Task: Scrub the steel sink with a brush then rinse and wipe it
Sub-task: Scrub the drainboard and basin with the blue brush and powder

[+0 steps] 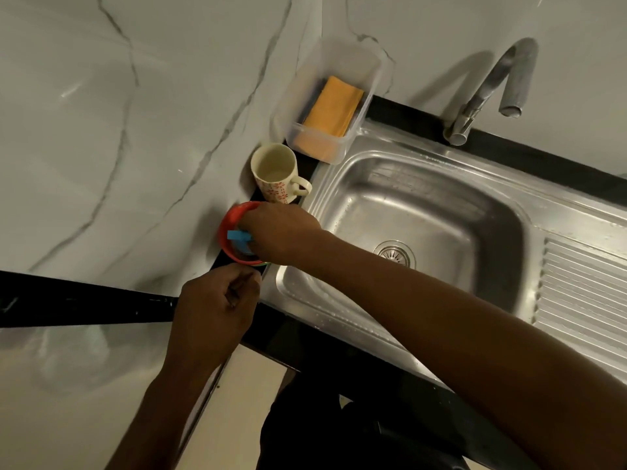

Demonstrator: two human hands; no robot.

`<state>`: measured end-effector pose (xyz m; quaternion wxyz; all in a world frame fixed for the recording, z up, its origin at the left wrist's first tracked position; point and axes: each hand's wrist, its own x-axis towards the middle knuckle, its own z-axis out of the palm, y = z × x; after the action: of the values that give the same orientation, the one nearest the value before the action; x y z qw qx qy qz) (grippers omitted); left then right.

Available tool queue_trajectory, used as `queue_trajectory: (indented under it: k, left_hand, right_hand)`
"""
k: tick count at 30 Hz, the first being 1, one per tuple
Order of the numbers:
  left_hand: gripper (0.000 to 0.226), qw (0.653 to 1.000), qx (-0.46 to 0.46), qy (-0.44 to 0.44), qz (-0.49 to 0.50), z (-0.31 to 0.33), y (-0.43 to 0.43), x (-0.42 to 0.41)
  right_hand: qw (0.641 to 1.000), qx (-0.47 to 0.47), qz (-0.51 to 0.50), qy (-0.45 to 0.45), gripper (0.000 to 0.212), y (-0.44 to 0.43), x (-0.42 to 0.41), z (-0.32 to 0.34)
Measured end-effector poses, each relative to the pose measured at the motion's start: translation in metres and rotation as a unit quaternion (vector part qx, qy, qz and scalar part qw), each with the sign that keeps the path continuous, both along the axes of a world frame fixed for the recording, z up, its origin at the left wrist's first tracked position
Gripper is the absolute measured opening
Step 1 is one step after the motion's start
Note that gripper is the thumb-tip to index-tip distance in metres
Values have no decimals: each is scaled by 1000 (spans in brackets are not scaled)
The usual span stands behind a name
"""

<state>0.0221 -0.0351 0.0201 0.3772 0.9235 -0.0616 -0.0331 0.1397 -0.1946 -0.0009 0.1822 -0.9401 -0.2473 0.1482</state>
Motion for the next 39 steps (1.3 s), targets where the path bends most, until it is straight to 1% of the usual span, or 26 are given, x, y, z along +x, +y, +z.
queue_trajectory:
  k: [3, 6, 8, 11, 13, 14, 16, 18, 19, 20, 21, 23, 24, 27, 28, 29, 31, 32, 34, 35, 36, 37, 39]
  left_hand:
    - [30, 1000, -5, 7, -4, -1, 0, 4]
    - [21, 1000, -7, 5, -16, -1, -6, 7]
    - [13, 1000, -11, 3, -29, 2, -14, 10]
    - [16, 998, -22, 10, -56, 4, -30, 15]
    - [13, 997, -27, 15, -77, 4, -43, 21]
    - [11, 995, -32, 18, -88, 3, -52, 24]
    - [9, 993, -44, 28, -110, 3, -68, 29]
    - [11, 989, -52, 38, -132, 1, -85, 35]
    - [14, 988, -53, 38, -144, -1, -94, 38]
    - [15, 986, -51, 38, -154, -3, -102, 42]
    - [15, 985, -48, 38, -163, -4, -110, 44]
    - [14, 982, -40, 42, -181, -6, -126, 50]
    - [13, 980, -36, 45, -190, -7, -134, 52]
    - [13, 975, -22, 47, -215, -9, -152, 59]
    - [12, 973, -20, 48, -223, -11, -157, 61]
    - [12, 972, -19, 49, -230, -12, -161, 64]
    - [11, 970, -11, 46, -239, -13, -165, 68]
    - [11, 969, -7, 44, -243, -14, -166, 70]
    - [12, 968, -1, 48, -248, -14, -169, 72]
    - [12, 967, 4, 51, -250, -15, -169, 73]
    - [12, 967, 8, 55, -249, -16, -169, 74]
    - [12, 967, 11, 61, -249, -17, -169, 74]
    - [12, 966, 16, 71, -247, -18, -168, 75]
  right_hand:
    - [1000, 26, -12, 3, 27, -5, 0, 7]
    - [993, 98, -62, 18, 30, -22, -5, 18]
    - [977, 174, -111, 51, 35, -41, -13, 26]
    - [952, 234, -171, 101, 38, -76, -30, 33]
    - [919, 278, -231, 156, 37, -102, -44, 31]
    - [893, 309, -268, 188, 36, -116, -51, 26]
    - [830, 369, -339, 243, 35, -142, -66, 16]
    - [764, 419, -409, 269, 33, -167, -78, 0]
    - [727, 447, -443, 275, 34, -178, -81, -11]
    - [678, 482, -480, 278, 36, -188, -84, -22]
    - [616, 518, -522, 282, 40, -196, -85, -32]
    - [458, 589, -601, 285, 45, -214, -87, -51]
    - [376, 629, -621, 277, 44, -224, -87, -59]
    - [136, 759, -598, 219, 37, -256, -78, -75]
    - [68, 781, -594, 181, 36, -268, -72, -78]
    - [20, 784, -603, 144, 36, -280, -64, -81]
    - [-55, 765, -636, 86, 35, -295, -46, -83]
    - [-92, 752, -649, 73, 35, -297, -36, -84]
    - [-147, 748, -643, 75, 33, -289, -12, -78]
    - [-146, 747, -641, 96, 30, -278, 4, -74]
    - [-131, 757, -629, 115, 30, -266, 20, -75]
    - [-71, 735, -658, 148, 33, -254, 26, -73]
    - [94, 682, -701, 186, 39, -238, 30, -72]
